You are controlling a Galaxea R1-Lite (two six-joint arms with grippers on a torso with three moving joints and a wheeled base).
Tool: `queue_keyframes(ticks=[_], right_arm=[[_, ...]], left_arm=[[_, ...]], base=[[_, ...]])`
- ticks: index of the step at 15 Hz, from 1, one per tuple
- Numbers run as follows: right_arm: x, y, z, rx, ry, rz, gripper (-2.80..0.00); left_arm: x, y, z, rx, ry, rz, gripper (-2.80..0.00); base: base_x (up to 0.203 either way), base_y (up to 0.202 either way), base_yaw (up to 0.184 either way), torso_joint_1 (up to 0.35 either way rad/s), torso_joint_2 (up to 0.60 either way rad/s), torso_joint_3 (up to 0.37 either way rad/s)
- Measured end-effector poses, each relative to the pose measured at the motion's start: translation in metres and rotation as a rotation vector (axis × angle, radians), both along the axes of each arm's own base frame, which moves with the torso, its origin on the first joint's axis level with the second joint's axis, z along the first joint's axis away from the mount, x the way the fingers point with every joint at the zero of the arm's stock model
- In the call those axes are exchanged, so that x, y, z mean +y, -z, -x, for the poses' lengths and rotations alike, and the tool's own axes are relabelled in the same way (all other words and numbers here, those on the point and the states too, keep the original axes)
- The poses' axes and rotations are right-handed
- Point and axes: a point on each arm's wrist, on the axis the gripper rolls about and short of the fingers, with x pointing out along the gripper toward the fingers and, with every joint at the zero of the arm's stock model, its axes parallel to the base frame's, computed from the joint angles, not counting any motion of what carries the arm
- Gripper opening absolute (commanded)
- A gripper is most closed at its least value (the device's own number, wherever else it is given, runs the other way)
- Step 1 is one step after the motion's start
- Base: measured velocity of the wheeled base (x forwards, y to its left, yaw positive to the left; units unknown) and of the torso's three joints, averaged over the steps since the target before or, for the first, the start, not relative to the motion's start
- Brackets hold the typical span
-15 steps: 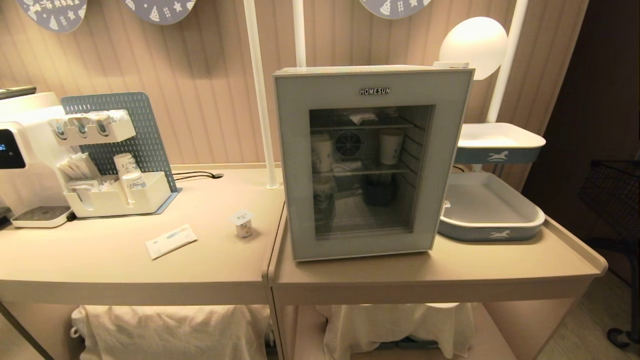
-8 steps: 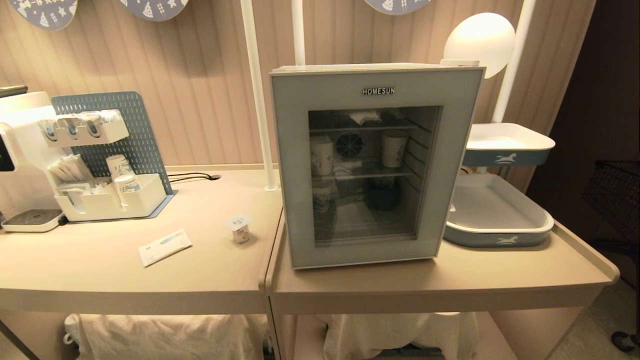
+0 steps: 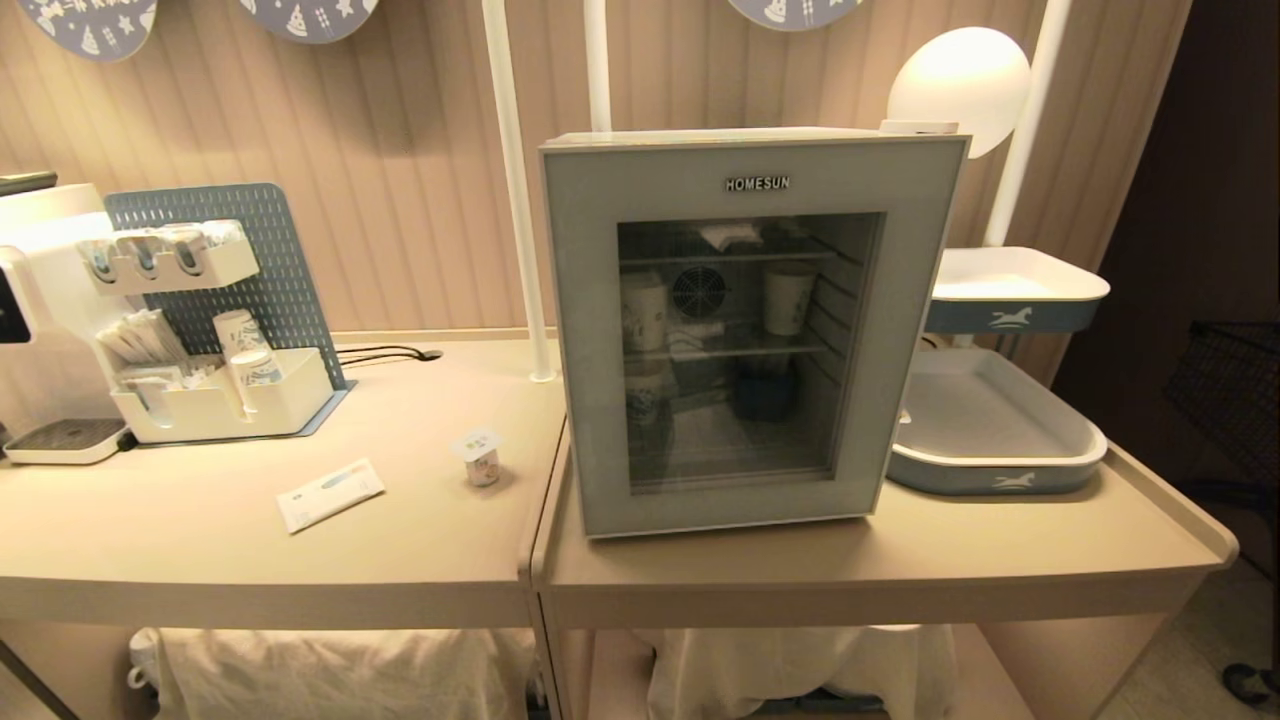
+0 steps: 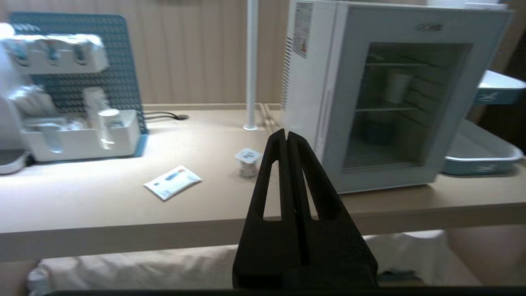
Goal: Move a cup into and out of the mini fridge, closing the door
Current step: Open the freezer door
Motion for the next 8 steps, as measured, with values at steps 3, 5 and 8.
queue_keyframes(ticks=[3, 5, 8], right_arm=[[0.000, 0.000, 0.000, 0.000, 0.000, 0.000, -2.80], [0.000, 0.000, 0.000, 0.001, 0.000, 0.000, -2.80], [0.000, 0.000, 0.000, 0.002, -0.001, 0.000, -2.80]], left_arm=[[-0.002, -0.065, -0.062, 0.131, 0.137, 0.042, -2.80], [-0.009, -0.086, -0.123, 0.201, 0.237, 0.061, -2.80], [-0.021, -0.084, -0.208, 0.285, 0.318, 0.106, -2.80]], base=[[0.000, 0.000, 0.000, 0.000, 0.00, 0.000], [0.000, 0.000, 0.000, 0.000, 0.00, 0.000], [0.000, 0.000, 0.000, 0.000, 0.00, 0.000]])
